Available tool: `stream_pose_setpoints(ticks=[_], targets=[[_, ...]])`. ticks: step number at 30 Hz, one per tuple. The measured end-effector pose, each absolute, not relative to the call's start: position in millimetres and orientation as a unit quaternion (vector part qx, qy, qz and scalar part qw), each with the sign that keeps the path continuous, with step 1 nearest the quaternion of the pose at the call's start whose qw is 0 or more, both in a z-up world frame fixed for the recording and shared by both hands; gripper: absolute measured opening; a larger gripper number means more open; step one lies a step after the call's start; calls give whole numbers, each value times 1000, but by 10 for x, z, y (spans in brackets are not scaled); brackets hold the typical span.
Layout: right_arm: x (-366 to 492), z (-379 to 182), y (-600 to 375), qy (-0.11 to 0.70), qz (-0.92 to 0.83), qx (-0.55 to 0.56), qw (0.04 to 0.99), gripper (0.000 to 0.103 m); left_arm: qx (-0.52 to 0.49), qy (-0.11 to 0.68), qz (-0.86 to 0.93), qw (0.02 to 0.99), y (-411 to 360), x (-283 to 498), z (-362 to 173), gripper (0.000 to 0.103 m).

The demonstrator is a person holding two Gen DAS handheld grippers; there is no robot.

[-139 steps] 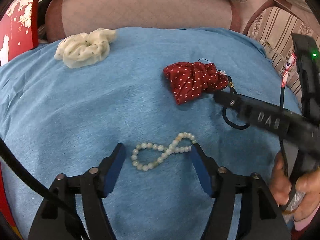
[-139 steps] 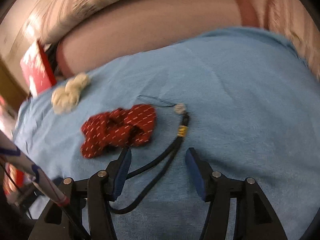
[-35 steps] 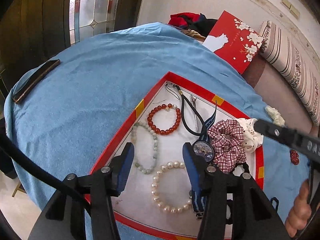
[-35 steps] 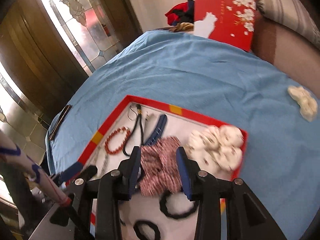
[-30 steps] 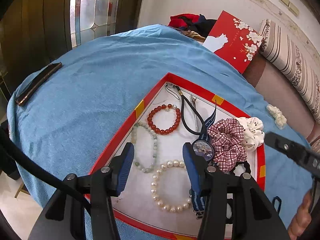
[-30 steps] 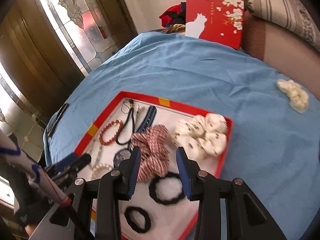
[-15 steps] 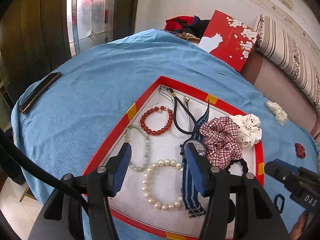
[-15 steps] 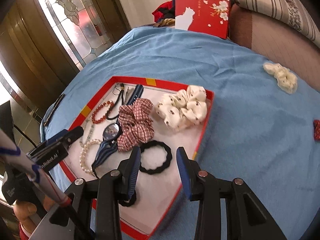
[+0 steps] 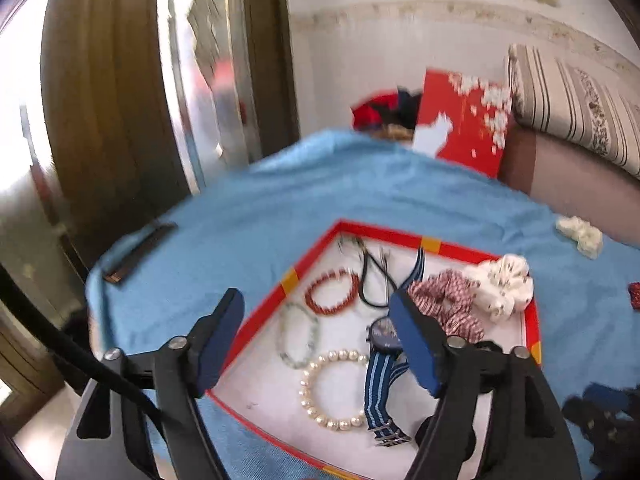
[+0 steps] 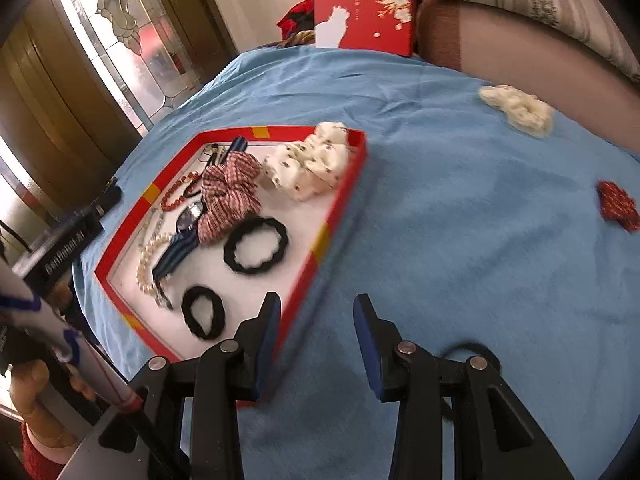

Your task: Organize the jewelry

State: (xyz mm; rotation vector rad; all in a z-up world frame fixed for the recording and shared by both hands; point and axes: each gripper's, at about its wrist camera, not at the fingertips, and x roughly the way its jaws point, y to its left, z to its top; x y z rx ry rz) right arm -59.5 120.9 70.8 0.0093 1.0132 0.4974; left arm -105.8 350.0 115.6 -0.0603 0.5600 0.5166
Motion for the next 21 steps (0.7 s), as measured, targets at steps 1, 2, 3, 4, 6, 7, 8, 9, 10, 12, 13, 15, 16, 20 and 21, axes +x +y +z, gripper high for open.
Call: stream_pose_setpoints(ticks=[1, 2, 3, 4, 6, 7, 8, 9, 10, 12, 13, 15, 16, 20, 21], targets=[[-672, 719, 1156, 476, 231, 0, 849, 44, -24, 258, 260, 930, 3432, -1126, 1199, 89], [-746, 732, 1112, 470, 226, -5, 853, 46, -22, 242, 262, 934, 3366, -1194, 1246, 93], [-802, 744, 1077, 466, 223, -9, 856, 46, -19, 229, 264, 937, 3309, -1264, 1284, 95], [-886, 755, 1029, 461, 219, -15, 859, 48, -17, 217, 270, 938, 3246, -1347, 1322, 97], [-1040, 766, 941, 451, 210, -28, 867, 49, -13, 199, 279, 940, 3117, -1533, 1390, 103], [-1091, 770, 913, 447, 205, -35, 870, 50, -14, 192, 279, 941, 3067, -1617, 1416, 103], [-1135, 771, 893, 443, 200, -42, 873, 53, -21, 186, 272, 944, 3017, -1724, 1441, 103], [-1187, 771, 865, 440, 196, -47, 875, 53, -30, 184, 264, 946, 2995, -1786, 1460, 103], [-1241, 772, 836, 437, 192, -51, 877, 54, -44, 187, 254, 948, 2980, -1869, 1483, 103], [-1324, 779, 800, 433, 189, -52, 880, 54, -67, 198, 243, 947, 2965, -1970, 1508, 103], [-1364, 785, 792, 431, 189, -53, 881, 54, -79, 208, 237, 946, 2959, -2014, 1514, 103], [-1437, 799, 778, 423, 188, -56, 885, 55, -91, 224, 229, 943, 2920, -2099, 1496, 103], [-1466, 803, 789, 420, 187, -59, 886, 57, -92, 233, 220, 943, 2893, -2127, 1486, 103], [-1556, 834, 768, 412, 183, -64, 890, 59, -61, 260, 201, 942, 2707, -2241, 1428, 103], [-1578, 843, 757, 410, 183, -63, 891, 60, -51, 264, 199, 942, 2650, -2278, 1410, 103]])
